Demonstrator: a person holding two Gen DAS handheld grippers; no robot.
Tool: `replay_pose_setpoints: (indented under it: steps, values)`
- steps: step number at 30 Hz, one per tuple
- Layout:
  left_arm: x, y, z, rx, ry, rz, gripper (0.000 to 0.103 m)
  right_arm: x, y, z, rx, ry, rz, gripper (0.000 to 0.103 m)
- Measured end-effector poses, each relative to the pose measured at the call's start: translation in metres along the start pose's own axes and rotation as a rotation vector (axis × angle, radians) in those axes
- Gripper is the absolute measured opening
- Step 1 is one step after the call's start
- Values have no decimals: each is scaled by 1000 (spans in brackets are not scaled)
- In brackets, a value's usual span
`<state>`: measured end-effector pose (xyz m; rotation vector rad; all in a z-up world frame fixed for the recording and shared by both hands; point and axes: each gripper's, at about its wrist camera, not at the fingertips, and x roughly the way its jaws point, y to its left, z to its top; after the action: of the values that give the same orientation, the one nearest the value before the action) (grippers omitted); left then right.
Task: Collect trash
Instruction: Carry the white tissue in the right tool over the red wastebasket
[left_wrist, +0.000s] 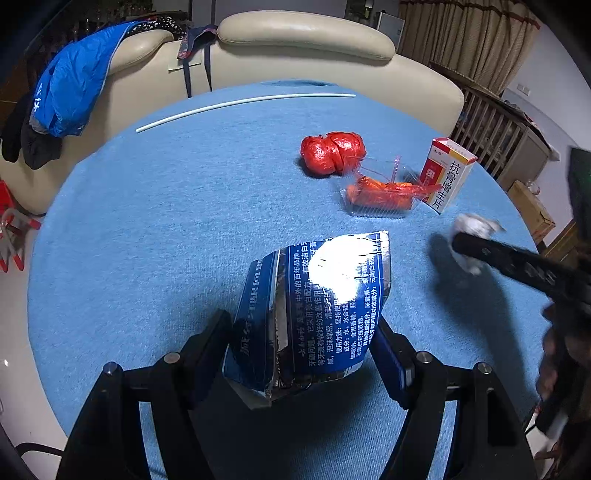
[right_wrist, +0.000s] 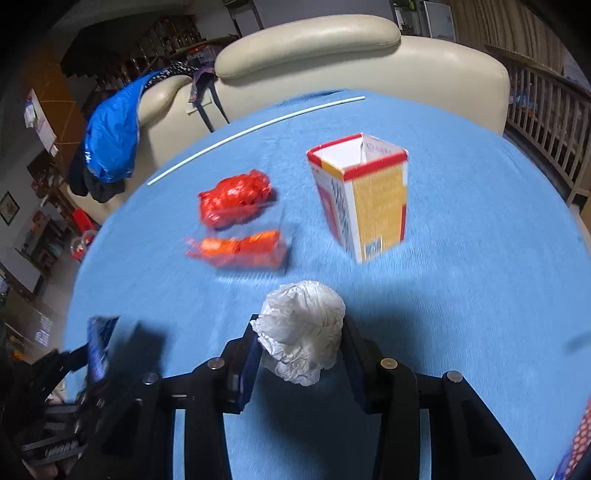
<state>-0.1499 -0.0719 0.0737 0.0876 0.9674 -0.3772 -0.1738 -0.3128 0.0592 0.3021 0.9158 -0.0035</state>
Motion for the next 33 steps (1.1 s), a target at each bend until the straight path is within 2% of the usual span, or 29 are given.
replay_pose_setpoints:
  steps: [8,16,33]
  values:
    - [-11,-6,-5,-1,-5,44,75,-40,2,-29,12,-34,38,44]
    - [-25,-13,-7,5,-25,68,75,-65,-10,-46,42,-58,37,44]
    - [-42,-35,-5,48,-61,55,75,-120,-55,-71,138,-136,-9,44]
